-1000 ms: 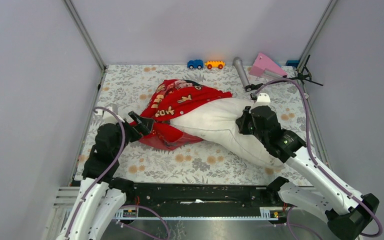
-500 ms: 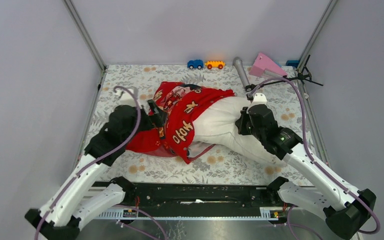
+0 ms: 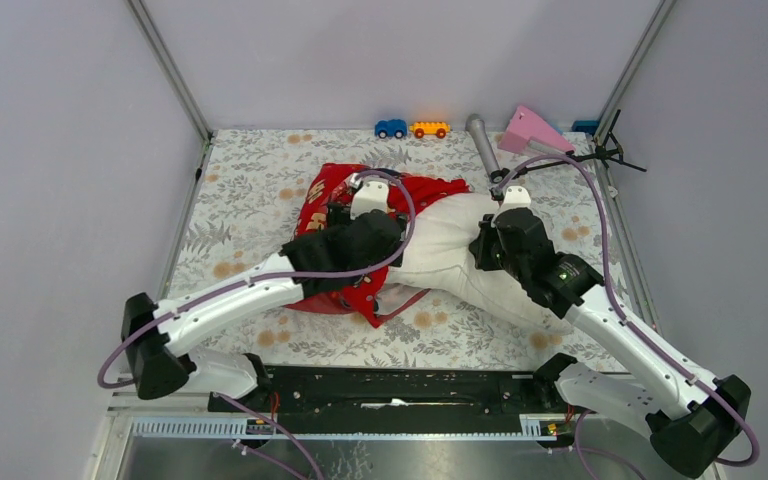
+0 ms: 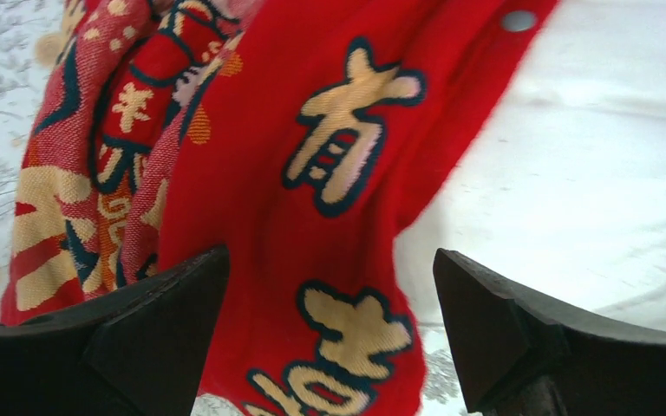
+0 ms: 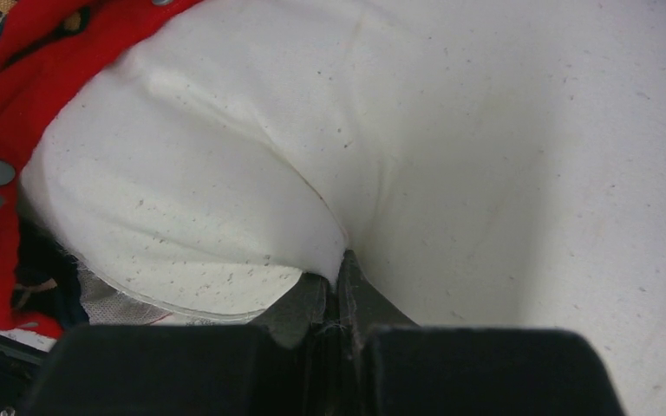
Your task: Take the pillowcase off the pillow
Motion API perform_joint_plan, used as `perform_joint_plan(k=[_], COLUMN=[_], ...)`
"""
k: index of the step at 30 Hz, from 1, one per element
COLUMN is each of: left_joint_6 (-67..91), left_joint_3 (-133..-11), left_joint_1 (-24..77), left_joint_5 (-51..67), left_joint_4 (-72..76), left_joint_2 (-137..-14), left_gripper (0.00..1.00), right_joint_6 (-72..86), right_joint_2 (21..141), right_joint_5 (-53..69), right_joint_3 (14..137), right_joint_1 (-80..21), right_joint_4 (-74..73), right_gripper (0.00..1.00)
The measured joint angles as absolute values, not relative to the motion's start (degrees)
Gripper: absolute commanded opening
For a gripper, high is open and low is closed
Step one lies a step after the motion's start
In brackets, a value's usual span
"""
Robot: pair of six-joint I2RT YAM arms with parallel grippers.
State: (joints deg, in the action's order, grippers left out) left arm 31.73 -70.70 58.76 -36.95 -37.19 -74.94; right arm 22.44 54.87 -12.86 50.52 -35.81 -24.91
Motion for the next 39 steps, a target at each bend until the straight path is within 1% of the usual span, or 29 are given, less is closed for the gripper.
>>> perform_joint_plan(k=[4,7,10,13,15,19,21,24,25,27,28,30,34,37,38,39], left_joint_6=[32.0,32.7,34.0,35.9,37.8,40.8,42.0,43.5,44.0,44.9,45.3,46.3,49.1,50.5,50.7,50.6], left_joint_3=[-70.7,-68.8,-64.1,-56.4,-49.4,-39.4,-36.5,-33.0,-32.3,-31.6,-31.4,-31.0,-27.1,-23.6,-23.0,-22.7], left_joint_1=[57.2,52.9,46.7,40.5,35.3,25.7,23.3,21.2,20.8,19.9,19.4,18.5,15.0,11.3,10.3,9.8], left_joint_5=[-40.8,-40.4,-37.7,-32.0,-25.6,-16.6,-13.7,-9.0,-7.9,-5.9,-5.0,-3.3,0.5,4.5,5.8,7.1], left_joint_4=[-39.1,-37.6,-32.5,-24.7,-18.1,-11.4,-9.6,-6.1,-5.1,-3.6,-2.8,-1.6,1.8,3.7,4.5,5.3], left_joint_2=[-78.9,-79.8,-78.5,-73.8,-68.6,-60.2,-58.0,-55.9,-55.7,-55.9,-56.0,-56.3,-54.2,-52.5,-52.6,-53.0], left_gripper=[0.99,0.99,0.94,0.85,0.80,0.67,0.62,0.50,0.45,0.28,0.21,0.13,0.09,0.04,0.04,0.04], right_joint_6=[22.2,22.2,22.5,23.0,23.6,24.7,25.0,25.4,25.5,25.8,25.8,26.0,26.7,27.0,27.0,26.8], right_joint_2=[54.5,53.7,52.2,49.6,47.4,42.4,40.6,39.2,39.1,39.1,39.1,39.1,39.0,39.0,39.0,39.1], right_joint_5=[-12.9,-13.0,-13.5,-15.7,-17.0,-20.3,-21.1,-21.6,-21.7,-22.0,-22.0,-22.0,-22.1,-22.0,-21.9,-21.6], right_joint_3=[50.5,50.5,50.5,50.1,49.6,48.8,48.7,48.7,48.7,48.7,48.7,48.7,48.7,48.7,48.7,48.7], right_joint_1=[-35.8,-35.8,-36.0,-36.2,-36.4,-36.8,-36.9,-37.2,-37.2,-37.2,-37.2,-37.3,-37.4,-37.8,-37.9,-37.9], right_joint_4=[-25.0,-25.0,-25.0,-25.3,-25.8,-26.9,-27.0,-27.9,-28.3,-28.8,-29.1,-29.1,-29.5,-29.6,-29.6,-29.6], right_gripper=[0.00,0.00,0.00,0.00,0.00,0.00,0.00,0.00,0.00,0.00,0.00,0.00,0.00,0.01,0.06,0.16])
